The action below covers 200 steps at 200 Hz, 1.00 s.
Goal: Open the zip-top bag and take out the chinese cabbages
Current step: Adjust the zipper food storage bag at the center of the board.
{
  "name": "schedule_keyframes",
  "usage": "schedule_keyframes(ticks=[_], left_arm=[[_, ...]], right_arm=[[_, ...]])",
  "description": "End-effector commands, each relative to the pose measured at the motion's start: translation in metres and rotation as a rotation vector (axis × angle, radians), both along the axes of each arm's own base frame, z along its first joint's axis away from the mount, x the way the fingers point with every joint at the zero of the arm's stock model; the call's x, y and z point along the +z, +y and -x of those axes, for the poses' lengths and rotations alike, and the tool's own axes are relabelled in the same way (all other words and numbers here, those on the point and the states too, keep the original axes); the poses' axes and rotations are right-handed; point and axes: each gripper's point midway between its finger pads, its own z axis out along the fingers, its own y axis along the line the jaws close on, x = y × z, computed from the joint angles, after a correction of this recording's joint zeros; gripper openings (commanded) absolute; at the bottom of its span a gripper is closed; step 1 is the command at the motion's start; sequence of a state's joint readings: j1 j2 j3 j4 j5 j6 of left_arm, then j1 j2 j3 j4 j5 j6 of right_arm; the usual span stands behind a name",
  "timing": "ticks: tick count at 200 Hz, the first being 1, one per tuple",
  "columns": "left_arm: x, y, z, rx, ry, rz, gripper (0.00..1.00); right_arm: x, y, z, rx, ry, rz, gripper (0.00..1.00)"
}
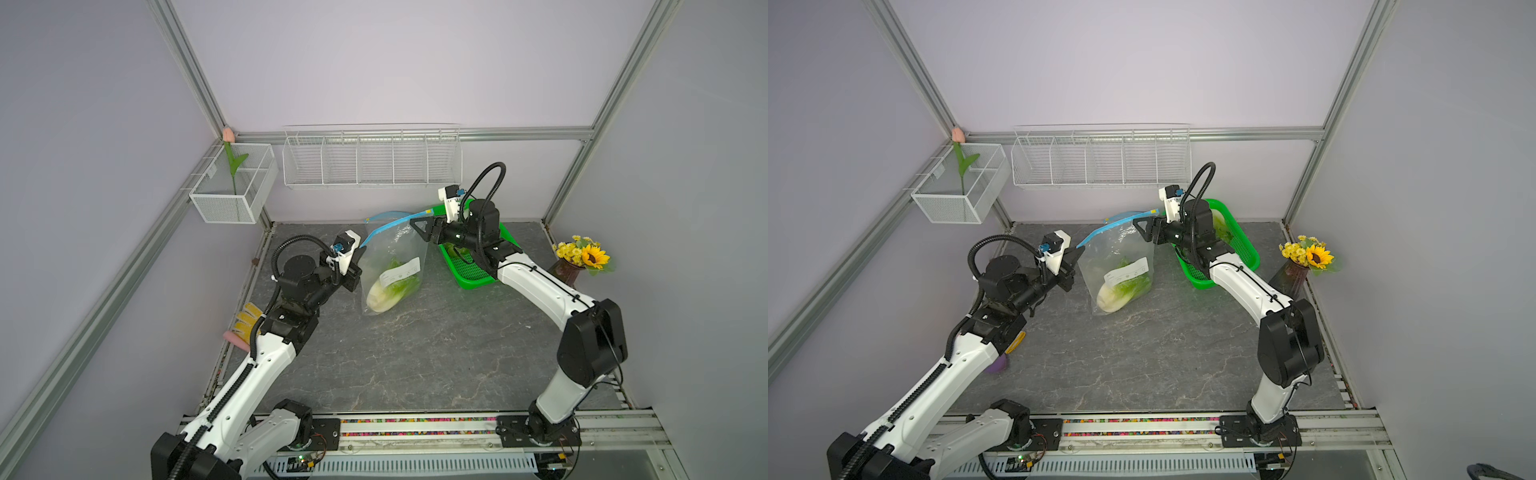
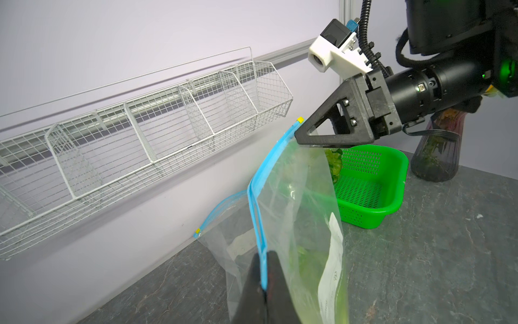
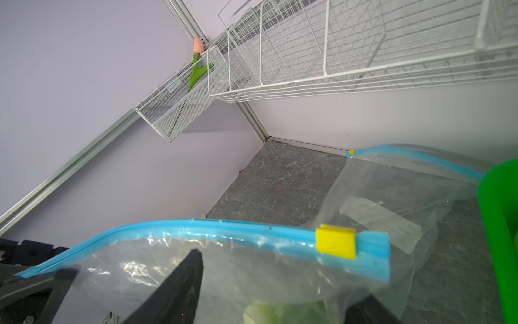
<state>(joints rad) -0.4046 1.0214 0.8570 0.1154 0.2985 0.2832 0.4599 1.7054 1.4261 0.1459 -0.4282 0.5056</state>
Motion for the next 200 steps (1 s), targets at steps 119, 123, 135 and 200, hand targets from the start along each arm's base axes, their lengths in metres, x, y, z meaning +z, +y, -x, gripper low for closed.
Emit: schedule_keyframes(ticks=[119,123,135,200], left_arm=[[-0.060,-0.057,0.018,-0.226,0.086,-0.138,0.00],[-0.060,-0.057,0.018,-0.225,0.089,-0.137,0.00],[-0.058,-0.055,0.018,-0.216,0.087,-0.136,0.00],[-0.040,-0.056,0.040,-0.278,0.112,-0.057,0.26]], right_arm=[[-0.079,-0.142,0.105,-0.576,0.423,0.069,0.87],[-0.080,-0.141,0.107,-0.568,0.428,0.064,0.86],[-0.078,-0.134,0.110,-0.522,0.439,0.032,0.81],[-0.071,-0.068,0.100,-0.267,0.436,-0.090,0.57]])
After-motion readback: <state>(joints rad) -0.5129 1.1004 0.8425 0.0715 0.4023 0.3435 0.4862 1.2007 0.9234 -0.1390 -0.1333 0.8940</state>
